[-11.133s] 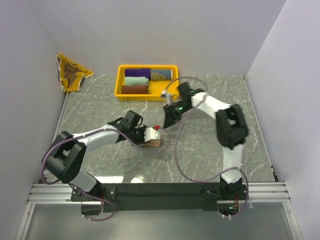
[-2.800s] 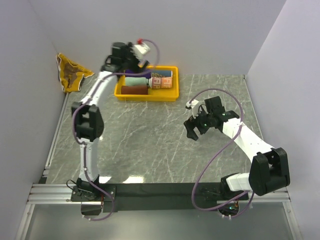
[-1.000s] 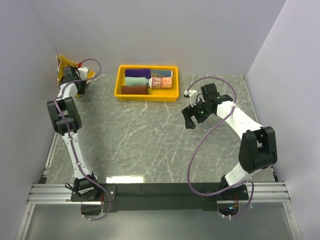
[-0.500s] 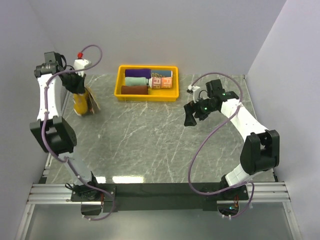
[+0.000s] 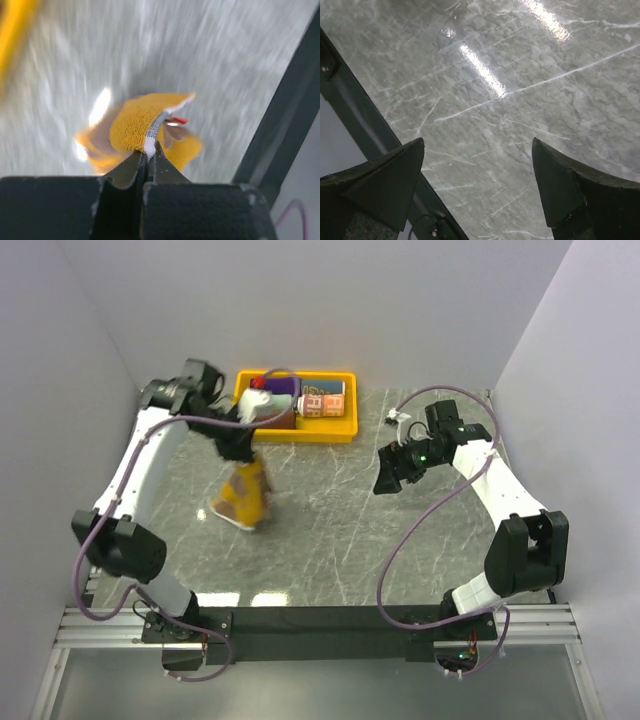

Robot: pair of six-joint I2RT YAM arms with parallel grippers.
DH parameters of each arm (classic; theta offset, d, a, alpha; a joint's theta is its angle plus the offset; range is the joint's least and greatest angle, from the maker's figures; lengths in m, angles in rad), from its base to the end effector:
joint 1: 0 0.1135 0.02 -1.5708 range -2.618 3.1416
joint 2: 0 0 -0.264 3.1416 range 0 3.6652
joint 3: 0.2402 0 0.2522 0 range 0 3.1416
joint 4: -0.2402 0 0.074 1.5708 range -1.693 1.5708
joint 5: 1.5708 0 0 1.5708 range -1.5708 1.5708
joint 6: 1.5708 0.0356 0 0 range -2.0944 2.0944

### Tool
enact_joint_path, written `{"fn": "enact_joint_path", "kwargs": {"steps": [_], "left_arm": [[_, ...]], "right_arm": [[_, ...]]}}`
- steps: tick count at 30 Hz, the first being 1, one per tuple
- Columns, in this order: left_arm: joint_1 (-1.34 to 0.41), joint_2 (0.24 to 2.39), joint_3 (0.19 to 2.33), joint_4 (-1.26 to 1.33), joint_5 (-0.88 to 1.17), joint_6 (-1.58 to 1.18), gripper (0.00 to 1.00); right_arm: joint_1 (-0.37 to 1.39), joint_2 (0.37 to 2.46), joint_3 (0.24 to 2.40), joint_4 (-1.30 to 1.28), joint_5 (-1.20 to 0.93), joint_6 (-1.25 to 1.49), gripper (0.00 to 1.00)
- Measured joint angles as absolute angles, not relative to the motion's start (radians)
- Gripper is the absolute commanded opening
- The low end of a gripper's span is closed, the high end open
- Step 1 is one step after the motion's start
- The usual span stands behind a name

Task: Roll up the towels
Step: Move the towel to the center of the board, then flatten the towel

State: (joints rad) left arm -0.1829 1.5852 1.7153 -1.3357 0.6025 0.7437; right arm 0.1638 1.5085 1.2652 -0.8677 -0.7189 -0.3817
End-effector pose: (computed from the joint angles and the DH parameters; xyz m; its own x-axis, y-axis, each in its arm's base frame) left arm 0.2872 -0.0736 0.3722 -0.4398 0.6486 -0.6212 0.8786 0.4541 -0.1478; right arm 0.2926 0.0721 0.2859 -0.6674 -0.3944 -0.6317 -0.7108 0.5904 0.3824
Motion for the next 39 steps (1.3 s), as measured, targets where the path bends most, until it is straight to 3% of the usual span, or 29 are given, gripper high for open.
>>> {"fn": "enact_joint_path", "kwargs": {"steps": [4,7,9,12,14,15,16,19,21,23,25,26,33,39], "left_arm": [[-0.302,1.684,1.916,-1.245,0.723,0.591,0.0],[-0.321,1.691,1.945,-1.172,0.808,0.551,0.0],[-0.317,1.646,1.861,-1.137,0.821,0.577,0.0],[-0.305,1.512,1.562,-1.113,0.787,0.674,0.03],[-0.3,1.431,1.32,-1.106,0.734,0.739,0.27],[-0.3,1.415,1.208,-1.11,0.702,0.773,0.5],[-0.3,1.416,1.113,-1.113,0.67,0.804,0.79],[-0.289,1.479,0.973,-1.139,0.613,0.826,0.9],[-0.268,1.494,0.976,-1.129,0.612,0.817,0.89],[-0.244,1.493,1.024,-1.102,0.626,0.781,0.81],[-0.235,1.493,1.084,-1.046,0.644,0.728,0.65],[-0.235,1.493,1.113,-1.006,0.654,0.683,0.63],[-0.339,1.524,1.176,-0.745,0.642,0.432,0.66],[-0.543,1.578,1.164,-0.637,0.488,0.329,0.68]], "right_arm": [[0.123,1.509,1.265,-0.881,-0.753,-0.371,0.93],[0.065,1.509,1.266,-0.901,-0.773,-0.371,0.93],[0.02,1.509,1.266,-0.915,-0.777,-0.376,0.92],[-0.028,1.509,1.264,-0.936,-0.776,-0.389,0.91],[-0.046,1.505,1.254,-0.939,-0.768,-0.396,0.88],[-0.046,1.504,1.245,-0.942,-0.767,-0.399,0.87],[-0.046,1.504,1.236,-0.945,-0.767,-0.401,0.86],[-0.043,1.506,1.221,-0.952,-0.765,-0.394,0.8],[-0.043,1.51,1.215,-0.942,-0.761,-0.377,0.7],[-0.039,1.514,1.205,-0.919,-0.757,-0.344,0.58],[-0.03,1.531,1.201,-0.893,-0.752,-0.303,0.54],[-0.024,1.547,1.202,-0.871,-0.751,-0.278,0.5],[0.068,1.695,1.226,-0.783,-0.78,-0.167,0.42],[0.076,1.755,1.229,-0.768,-0.806,-0.134,0.42]]}}
